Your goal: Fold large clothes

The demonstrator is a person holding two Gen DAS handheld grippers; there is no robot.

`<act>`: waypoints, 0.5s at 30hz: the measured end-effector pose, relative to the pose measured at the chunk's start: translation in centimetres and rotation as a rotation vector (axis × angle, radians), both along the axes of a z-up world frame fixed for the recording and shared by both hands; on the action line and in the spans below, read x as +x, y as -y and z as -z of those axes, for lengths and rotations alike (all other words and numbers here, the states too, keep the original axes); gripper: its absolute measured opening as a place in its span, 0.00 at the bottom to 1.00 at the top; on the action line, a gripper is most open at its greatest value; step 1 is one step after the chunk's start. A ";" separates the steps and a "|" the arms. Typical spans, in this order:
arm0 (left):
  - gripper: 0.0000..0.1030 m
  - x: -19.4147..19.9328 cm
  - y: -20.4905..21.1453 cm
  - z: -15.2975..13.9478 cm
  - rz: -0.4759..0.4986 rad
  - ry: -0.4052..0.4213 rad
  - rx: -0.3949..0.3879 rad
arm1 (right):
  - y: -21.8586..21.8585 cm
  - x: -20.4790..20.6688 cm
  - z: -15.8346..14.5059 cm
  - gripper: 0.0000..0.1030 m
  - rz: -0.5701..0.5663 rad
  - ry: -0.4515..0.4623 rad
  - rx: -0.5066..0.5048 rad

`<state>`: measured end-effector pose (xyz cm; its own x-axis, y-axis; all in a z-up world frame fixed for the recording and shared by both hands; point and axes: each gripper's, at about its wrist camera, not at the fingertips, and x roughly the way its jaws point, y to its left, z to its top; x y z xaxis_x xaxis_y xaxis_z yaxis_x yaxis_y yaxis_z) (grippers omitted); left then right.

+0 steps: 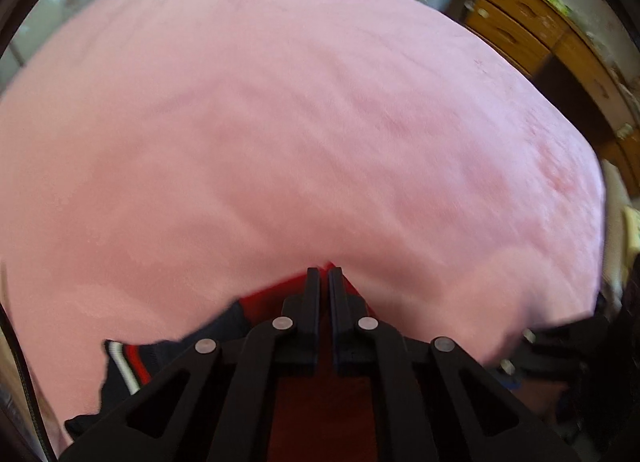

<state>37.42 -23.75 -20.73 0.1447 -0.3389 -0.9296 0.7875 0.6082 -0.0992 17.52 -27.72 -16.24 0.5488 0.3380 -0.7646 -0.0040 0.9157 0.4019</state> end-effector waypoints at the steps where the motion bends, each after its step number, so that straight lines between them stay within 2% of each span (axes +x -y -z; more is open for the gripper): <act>1: 0.00 0.3 -0.3 -0.3 -0.036 0.019 -0.008 | -0.2 -0.2 -0.2 0.17 0.000 0.011 -0.013; 3: 0.00 1.4 -1.2 -0.9 -0.131 0.056 -0.025 | -0.5 -0.6 -0.7 0.17 0.000 0.031 -0.039; 5: 0.00 2.3 -2.1 -1.2 -0.187 0.012 -0.064 | -1.0 -1.1 -1.0 0.16 -0.003 0.049 -0.068; 6: 0.00 2.4 -2.3 -1.3 -0.198 0.015 -0.067 | -1.2 -1.2 -1.1 0.16 -0.008 0.055 -0.079; 7: 0.00 2.5 -2.4 -1.2 -0.198 0.003 -0.066 | -1.4 -1.3 -1.1 0.16 -0.010 0.058 -0.088; 8: 0.00 2.7 -2.4 -1.0 -0.189 -0.051 -0.073 | -1.4 -1.4 -1.1 0.16 -0.014 0.055 -0.086; 9: 0.00 3.0 -2.5 -0.6 -0.172 -0.149 -0.092 | -1.3 -1.4 -1.0 0.16 -0.014 0.054 -0.079; 10: 0.02 3.1 -2.4 -0.2 -0.156 -0.211 -0.103 | -1.1 -1.4 -1.0 0.16 -0.014 0.052 -0.072; 12: 0.05 2.8 -2.1 -0.1 -0.106 -0.233 -0.085 | -0.7 -1.2 -0.8 0.17 -0.011 0.045 -0.054; 14: 0.11 2.6 -1.8 0.1 -0.070 -0.244 -0.070 | -0.8 -0.9 -0.7 0.17 -0.010 0.037 -0.042; 15: 0.20 2.5 -1.6 0.3 -0.059 -0.264 -0.068 | -0.8 -0.8 -0.6 0.17 -0.010 0.036 -0.041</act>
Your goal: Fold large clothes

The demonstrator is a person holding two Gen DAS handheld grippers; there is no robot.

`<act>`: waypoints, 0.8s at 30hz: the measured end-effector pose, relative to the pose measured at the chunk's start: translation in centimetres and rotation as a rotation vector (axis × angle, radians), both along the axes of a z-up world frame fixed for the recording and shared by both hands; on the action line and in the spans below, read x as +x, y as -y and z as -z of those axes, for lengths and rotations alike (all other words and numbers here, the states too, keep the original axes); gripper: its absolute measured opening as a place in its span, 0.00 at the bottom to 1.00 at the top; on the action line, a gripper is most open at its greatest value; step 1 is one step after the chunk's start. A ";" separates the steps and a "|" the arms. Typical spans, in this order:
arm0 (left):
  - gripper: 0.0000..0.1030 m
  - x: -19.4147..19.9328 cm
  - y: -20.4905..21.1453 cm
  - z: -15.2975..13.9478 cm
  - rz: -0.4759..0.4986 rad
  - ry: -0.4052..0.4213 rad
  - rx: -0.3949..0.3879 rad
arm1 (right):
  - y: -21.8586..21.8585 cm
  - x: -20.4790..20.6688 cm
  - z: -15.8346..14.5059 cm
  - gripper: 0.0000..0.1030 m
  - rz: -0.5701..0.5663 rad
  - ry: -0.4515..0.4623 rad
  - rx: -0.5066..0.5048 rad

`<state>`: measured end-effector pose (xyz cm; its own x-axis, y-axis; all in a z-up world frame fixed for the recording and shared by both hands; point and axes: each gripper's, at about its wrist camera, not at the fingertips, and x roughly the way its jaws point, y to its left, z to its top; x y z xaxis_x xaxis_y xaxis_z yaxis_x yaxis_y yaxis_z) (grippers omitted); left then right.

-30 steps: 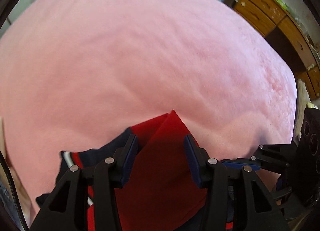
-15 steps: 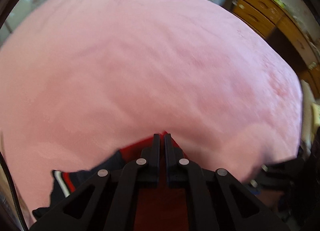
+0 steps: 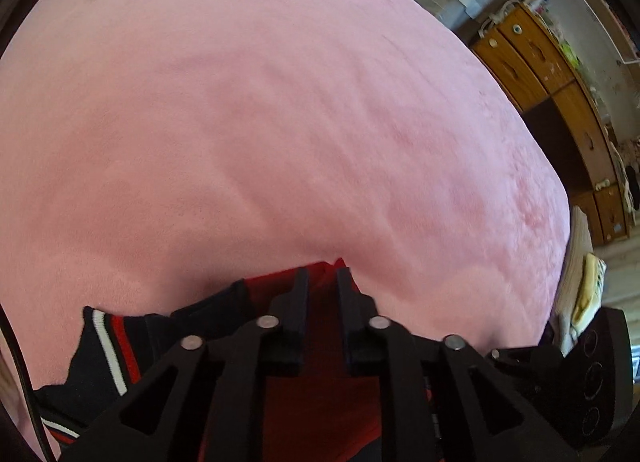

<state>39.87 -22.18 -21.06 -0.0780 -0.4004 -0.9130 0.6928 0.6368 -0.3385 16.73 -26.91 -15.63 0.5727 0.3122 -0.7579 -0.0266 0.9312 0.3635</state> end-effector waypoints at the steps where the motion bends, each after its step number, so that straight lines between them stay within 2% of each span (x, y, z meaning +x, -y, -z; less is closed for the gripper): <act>1: 0.27 -0.2 0.1 0.2 0.016 -0.022 0.004 | 0.3 0.1 -0.1 0.17 -0.001 -0.001 0.001; 4: 0.33 -0.4 0.4 0.8 0.038 -0.007 0.039 | 0.3 0.3 0.2 0.17 -0.001 -0.005 0.008; 8: 0.33 -1.4 2.1 2.1 0.061 0.025 0.082 | 0.6 0.6 0.5 0.17 0.001 -0.013 0.019; 9: 0.27 -1.9 3.0 2.5 0.068 0.041 0.093 | 0.6 0.7 0.6 0.17 0.001 -0.015 0.019; 10: 0.05 -2.3 3.4 2.6 0.085 0.069 0.104 | 0.6 0.8 0.6 0.17 0.001 -0.016 0.019; 13: 0.03 -3.6 4.2 2.7 0.106 0.167 0.154 | 0.5 1.2 1.0 0.17 0.005 -0.028 0.018; 15: 0.02 -4.0 4.2 2.4 0.069 0.203 0.154 | 0.6 1.3 1.0 0.17 0.006 -0.030 0.014; 18: 0.02 -3.7 3.5 1.8 -0.043 0.246 0.140 | 0.5 1.5 0.9 0.17 0.009 -0.024 0.007; 21: 0.02 -3.1 2.6 1.3 -0.142 0.248 0.113 | 0.3 1.3 0.5 0.17 0.027 0.002 -0.025; 24: 0.02 -3.6 2.6 1.4 -0.175 0.254 0.101 | 0.2 0.5 -0.2 0.14 0.051 0.043 -0.054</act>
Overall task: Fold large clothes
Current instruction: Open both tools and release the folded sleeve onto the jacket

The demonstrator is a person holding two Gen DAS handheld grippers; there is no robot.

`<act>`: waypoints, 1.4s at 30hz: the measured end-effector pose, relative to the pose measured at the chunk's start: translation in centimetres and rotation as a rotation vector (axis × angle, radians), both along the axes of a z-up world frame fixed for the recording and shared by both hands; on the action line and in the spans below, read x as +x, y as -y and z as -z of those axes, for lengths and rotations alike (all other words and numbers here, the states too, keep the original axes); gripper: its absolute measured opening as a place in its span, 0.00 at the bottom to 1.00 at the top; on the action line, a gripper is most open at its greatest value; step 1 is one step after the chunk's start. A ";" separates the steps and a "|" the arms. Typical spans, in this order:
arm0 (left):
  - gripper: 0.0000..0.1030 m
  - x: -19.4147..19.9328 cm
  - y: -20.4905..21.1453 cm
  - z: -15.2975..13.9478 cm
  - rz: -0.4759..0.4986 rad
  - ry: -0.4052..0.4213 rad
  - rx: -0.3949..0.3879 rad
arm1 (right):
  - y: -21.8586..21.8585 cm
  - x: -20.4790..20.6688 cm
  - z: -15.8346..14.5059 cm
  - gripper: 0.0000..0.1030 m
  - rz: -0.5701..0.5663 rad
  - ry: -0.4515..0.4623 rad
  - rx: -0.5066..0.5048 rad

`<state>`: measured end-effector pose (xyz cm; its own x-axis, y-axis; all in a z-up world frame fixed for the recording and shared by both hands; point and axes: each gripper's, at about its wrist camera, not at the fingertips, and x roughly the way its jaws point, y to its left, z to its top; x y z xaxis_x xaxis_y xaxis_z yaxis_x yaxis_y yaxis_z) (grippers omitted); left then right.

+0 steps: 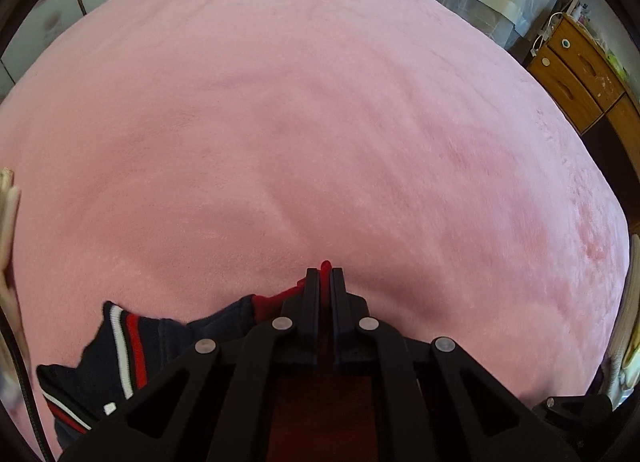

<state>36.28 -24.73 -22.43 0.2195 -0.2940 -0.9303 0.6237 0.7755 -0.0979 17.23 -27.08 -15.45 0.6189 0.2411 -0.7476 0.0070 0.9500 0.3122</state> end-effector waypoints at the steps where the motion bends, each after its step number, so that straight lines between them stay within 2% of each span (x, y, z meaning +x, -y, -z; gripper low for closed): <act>1: 0.02 0.0 -0.1 0.1 -0.016 0.000 -0.008 | -0.1 -0.3 -0.1 0.13 0.007 0.011 -0.009; 3: 0.02 0.1 -0.1 0.4 -0.032 -0.003 -0.010 | -0.2 -0.6 0.3 0.10 0.017 0.004 -0.027; 4: 0.02 0.2 -0.2 0.7 -0.048 -0.022 -0.025 | -0.1 -0.6 0.8 0.00 0.024 -0.014 -0.032; 7: 0.03 0.2 -0.6 1.5 -0.078 -0.054 -0.065 | 0.6 -0.7 2.1 0.00 0.040 -0.060 0.015; 11: 0.08 -0.2 -1.6 0.8 -0.075 -0.102 -0.124 | 1.3 -1.0 0.9 0.00 0.033 -0.055 0.025; 13: 0.25 -0.4 -2.3 -0.2 -0.082 -0.104 -0.130 | 1.4 -0.9 -0.1 0.00 0.032 -0.044 0.021; 14: 0.30 -0.9 -2.7 -0.8 -0.091 -0.094 -0.132 | 1.4 -0.8 -0.9 0.00 0.031 -0.031 0.016; 16: 0.54 -1.6 -3.9 -2.4 -0.117 -0.062 -0.135 | 1.2 0.0 -1.7 0.00 0.026 -0.020 0.024; 18: 0.61 -3.1 -6.0 -4.4 -0.152 -0.002 -0.160 | 1.1 0.5 -2.9 0.00 0.014 -0.003 0.045; 20: 0.63 -4.6 -8.6 -6.0 -0.190 0.068 -0.191 | 0.5 1.1 -3.7 0.00 -0.001 0.008 0.043; 22: 0.78 -6.2 -12.0 -6.9 -0.251 0.122 -0.163 | -0.4 1.5 -3.9 0.00 -0.026 0.015 0.034; 25: 0.77 -7.6 -17.2 -6.6 -0.381 0.152 -0.118 | -2.2 2.8 -4.0 0.00 -0.079 0.016 0.021; 28: 0.77 -9.2 -21.7 -4.9 -0.526 0.116 -0.132 | -4.8 4.7 -3.7 0.00 -0.146 0.004 0.035; 31: 0.77 -9.7 -24.1 -3.2 -0.615 0.103 -0.111 | -7.3 6.1 -3.3 0.00 -0.204 -0.011 0.047; 33: 0.77 -9.3 -25.8 -2.4 -0.643 0.073 -0.139 | -8.6 6.8 -3.3 0.00 -0.230 -0.022 0.067; 36: 0.77 -9.2 -25.8 -1.1 -0.643 0.066 -0.172 | -9.9 8.7 -2.2 0.00 -0.262 -0.050 0.088; 39: 0.77 -8.4 -25.6 0.5 -0.656 0.056 -0.123 | -10.3 10.6 -0.3 0.00 -0.255 -0.105 0.031; 42: 0.76 -8.1 -26.2 0.9 -0.665 0.057 -0.117 | -7.6 11.1 1.1 0.00 -0.162 -0.132 -0.086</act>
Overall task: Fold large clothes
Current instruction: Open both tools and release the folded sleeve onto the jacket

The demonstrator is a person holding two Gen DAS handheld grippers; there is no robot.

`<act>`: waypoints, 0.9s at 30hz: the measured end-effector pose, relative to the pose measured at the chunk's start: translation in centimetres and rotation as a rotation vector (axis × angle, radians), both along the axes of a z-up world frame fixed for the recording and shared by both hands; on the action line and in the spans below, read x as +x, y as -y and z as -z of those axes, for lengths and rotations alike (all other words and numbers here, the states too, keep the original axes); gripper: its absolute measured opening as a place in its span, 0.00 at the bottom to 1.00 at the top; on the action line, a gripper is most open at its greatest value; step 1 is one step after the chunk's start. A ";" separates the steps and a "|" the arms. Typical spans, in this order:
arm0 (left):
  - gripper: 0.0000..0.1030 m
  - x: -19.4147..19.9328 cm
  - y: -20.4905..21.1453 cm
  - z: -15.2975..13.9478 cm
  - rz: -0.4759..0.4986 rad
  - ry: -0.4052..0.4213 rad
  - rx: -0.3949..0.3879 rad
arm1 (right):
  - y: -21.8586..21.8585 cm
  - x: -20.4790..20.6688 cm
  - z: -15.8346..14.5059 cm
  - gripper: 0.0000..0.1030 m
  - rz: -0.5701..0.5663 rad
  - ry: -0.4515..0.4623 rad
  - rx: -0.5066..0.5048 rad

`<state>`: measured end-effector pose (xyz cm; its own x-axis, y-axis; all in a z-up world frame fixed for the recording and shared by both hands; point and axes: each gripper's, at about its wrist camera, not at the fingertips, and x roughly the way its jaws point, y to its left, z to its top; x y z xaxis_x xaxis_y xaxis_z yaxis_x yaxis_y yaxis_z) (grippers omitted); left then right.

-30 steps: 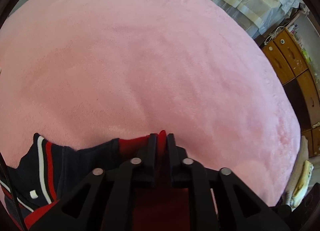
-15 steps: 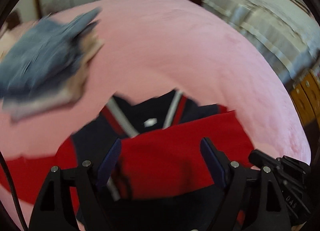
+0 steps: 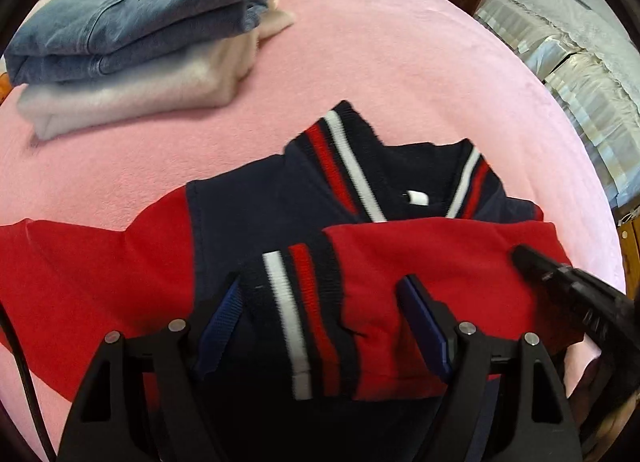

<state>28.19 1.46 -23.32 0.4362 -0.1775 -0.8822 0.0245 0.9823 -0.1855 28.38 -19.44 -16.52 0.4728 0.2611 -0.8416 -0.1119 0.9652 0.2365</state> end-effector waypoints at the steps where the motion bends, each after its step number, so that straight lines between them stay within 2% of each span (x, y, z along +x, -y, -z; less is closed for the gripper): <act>1: 0.76 -0.1 -0.2 0.1 0.004 0.004 -0.006 | 1.9 -0.2 0.2 0.00 0.041 0.001 -0.006; 4: 0.76 0.3 -0.5 0.4 0.019 0.011 -0.010 | 6.2 -0.8 0.4 0.00 0.126 -0.010 0.001; 6: 0.76 0.2 -0.3 0.6 0.025 0.015 -0.002 | 7.6 -1.2 0.5 0.00 0.145 -0.025 0.036; 8: 0.76 -0.1 -0.4 0.3 0.022 0.016 0.002 | 7.8 -1.6 0.3 0.00 0.143 -0.027 0.025; 11: 0.76 -1.0 -1.3 -0.2 0.008 0.007 -0.009 | 7.0 -2.1 -0.5 0.02 0.147 -0.016 0.007; 14: 0.76 -1.4 -1.4 -1.1 -0.006 -0.001 -0.029 | 6.1 -2.5 -1.5 0.02 0.146 -0.005 0.033; 22: 0.76 -5.4 -3.4 -6.3 -0.048 0.059 -0.022 | 2.4 -5.4 -5.3 0.02 0.123 0.047 0.077; 25: 0.77 -7.4 -4.4 -8.4 -0.064 0.074 0.012 | 1.1 -6.8 -7.2 0.03 0.128 0.071 0.082; 27: 0.77 -8.3 -4.7 -9.9 -0.069 0.088 0.052 | 0.4 -7.9 -8.5 0.09 0.135 0.092 0.084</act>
